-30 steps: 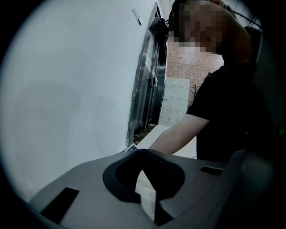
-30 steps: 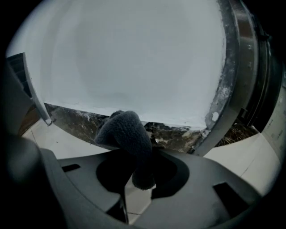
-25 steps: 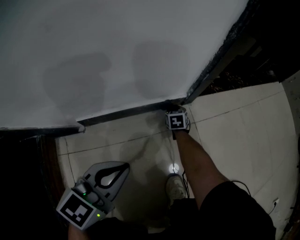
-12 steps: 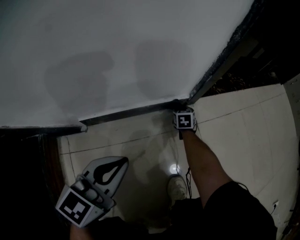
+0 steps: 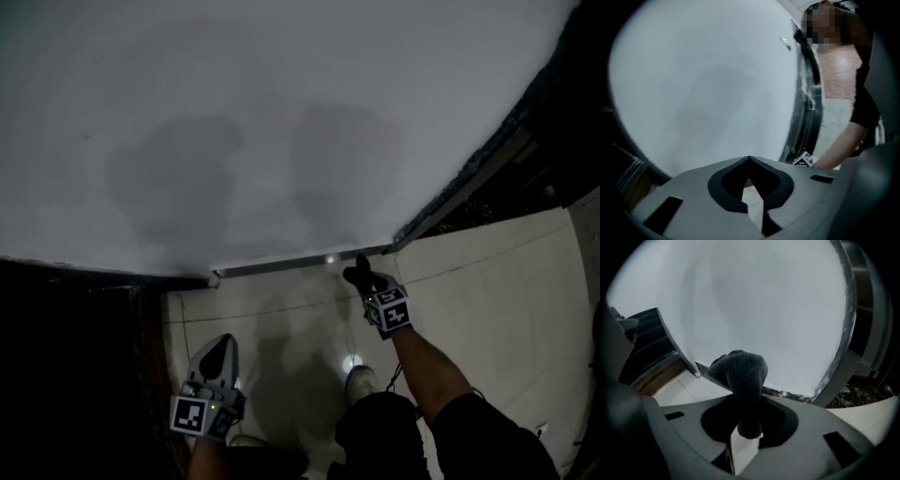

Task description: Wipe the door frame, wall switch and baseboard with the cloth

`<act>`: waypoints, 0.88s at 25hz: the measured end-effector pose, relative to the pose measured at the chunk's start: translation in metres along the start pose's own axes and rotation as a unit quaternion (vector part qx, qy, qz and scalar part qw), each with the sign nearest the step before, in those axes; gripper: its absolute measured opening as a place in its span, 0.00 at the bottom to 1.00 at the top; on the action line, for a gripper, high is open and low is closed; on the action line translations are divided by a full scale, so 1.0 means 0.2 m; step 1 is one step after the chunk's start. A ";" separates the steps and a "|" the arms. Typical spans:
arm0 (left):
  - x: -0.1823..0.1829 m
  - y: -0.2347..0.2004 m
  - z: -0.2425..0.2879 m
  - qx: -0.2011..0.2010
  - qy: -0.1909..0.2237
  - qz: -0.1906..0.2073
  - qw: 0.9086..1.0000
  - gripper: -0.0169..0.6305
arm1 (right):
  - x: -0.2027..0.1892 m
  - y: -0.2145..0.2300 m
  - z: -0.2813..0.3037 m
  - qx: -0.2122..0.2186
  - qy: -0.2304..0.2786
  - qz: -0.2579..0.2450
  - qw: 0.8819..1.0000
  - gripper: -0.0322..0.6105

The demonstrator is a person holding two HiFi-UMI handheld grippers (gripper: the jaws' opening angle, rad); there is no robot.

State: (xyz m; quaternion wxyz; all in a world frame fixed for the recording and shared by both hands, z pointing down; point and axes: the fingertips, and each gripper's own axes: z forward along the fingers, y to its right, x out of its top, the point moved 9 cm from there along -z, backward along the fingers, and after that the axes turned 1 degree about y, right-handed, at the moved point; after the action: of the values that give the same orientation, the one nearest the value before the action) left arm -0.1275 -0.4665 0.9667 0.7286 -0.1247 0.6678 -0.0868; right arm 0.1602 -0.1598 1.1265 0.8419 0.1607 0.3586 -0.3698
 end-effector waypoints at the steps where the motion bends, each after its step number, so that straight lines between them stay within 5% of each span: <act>1: 0.04 -0.05 -0.08 0.023 -0.009 -0.040 0.999 0.02 | 0.09 -0.09 -0.13 0.007 0.015 -0.001 1.000 0.19; 4: -0.03 -0.17 -0.07 0.012 -0.008 -0.093 0.996 0.02 | 0.19 -0.11 -0.30 -0.003 0.072 -0.022 0.997 0.19; 7: -0.74 -0.29 0.35 0.014 0.054 -0.117 0.992 0.02 | -0.12 0.30 -0.02 -0.039 0.128 -0.054 0.990 0.19; 9: -0.99 -0.34 0.52 0.021 0.086 -0.130 0.988 0.02 | -0.21 0.47 0.06 -0.056 0.164 -0.068 0.982 0.19; 11: -0.88 -0.33 0.43 0.023 0.095 -0.142 0.985 0.02 | -0.07 0.43 -0.16 -0.062 0.201 -0.052 0.976 0.19; 16: -0.26 -0.16 0.12 0.021 0.114 -0.145 0.983 0.02 | 0.54 0.24 -0.86 -0.034 0.311 -0.028 0.949 0.19; 19: -0.06 -0.04 -0.08 0.054 0.123 -0.125 0.983 0.02 | 0.67 0.14 -1.21 -0.006 0.361 0.021 0.932 0.19; 22: 0.21 0.10 -0.19 0.071 0.177 -0.114 0.975 0.02 | 0.80 0.13 -1.39 0.015 0.408 0.029 0.912 0.19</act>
State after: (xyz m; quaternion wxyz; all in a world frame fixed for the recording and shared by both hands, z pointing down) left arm -0.1625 -0.4628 0.9185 0.5911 -0.1301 0.7599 -0.2371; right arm 0.1201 -0.0750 0.8183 0.6301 0.3205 0.6604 -0.2533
